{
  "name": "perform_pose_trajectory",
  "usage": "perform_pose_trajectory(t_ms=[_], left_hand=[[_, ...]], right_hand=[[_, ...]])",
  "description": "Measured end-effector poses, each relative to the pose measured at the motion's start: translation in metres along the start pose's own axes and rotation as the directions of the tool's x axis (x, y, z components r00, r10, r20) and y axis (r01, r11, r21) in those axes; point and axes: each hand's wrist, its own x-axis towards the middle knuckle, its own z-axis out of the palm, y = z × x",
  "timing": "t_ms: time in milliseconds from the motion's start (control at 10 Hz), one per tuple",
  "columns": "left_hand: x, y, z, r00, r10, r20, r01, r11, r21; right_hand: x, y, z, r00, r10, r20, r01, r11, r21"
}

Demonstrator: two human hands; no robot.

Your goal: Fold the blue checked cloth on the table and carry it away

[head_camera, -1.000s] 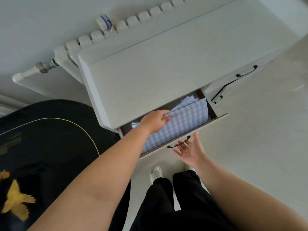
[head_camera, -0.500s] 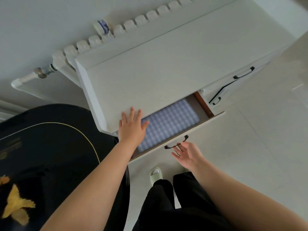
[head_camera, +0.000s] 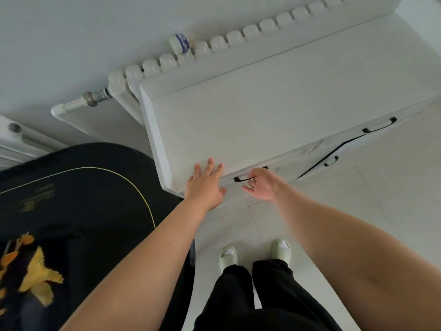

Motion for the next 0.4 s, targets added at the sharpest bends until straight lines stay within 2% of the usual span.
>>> perform_pose_trajectory(t_ms=[100, 200, 300, 400], left_hand=[[0.000, -0.002, -0.002, 0.999, 0.008, -0.033, -0.007, 1.000, 0.015], [-0.004, -0.004, 0.000, 0.998, 0.012, -0.069, -0.010, 0.999, 0.039], [-0.006, -0.004, 0.003, 0.998, 0.005, -0.062, -0.003, 0.999, 0.038], [-0.008, -0.005, 0.002, 0.999, 0.026, -0.024, -0.026, 1.000, 0.006]], right_hand=[[0.005, -0.013, -0.002, 0.996, 0.091, 0.025, -0.088, 0.990, -0.114], [-0.014, -0.021, -0.001, 0.992, 0.126, -0.027, -0.127, 0.931, -0.343], [-0.044, -0.030, 0.009, 0.987, 0.155, 0.045, -0.117, 0.882, -0.457], [-0.094, -0.035, 0.016, 0.935, 0.065, 0.349, 0.056, 0.944, -0.326]])
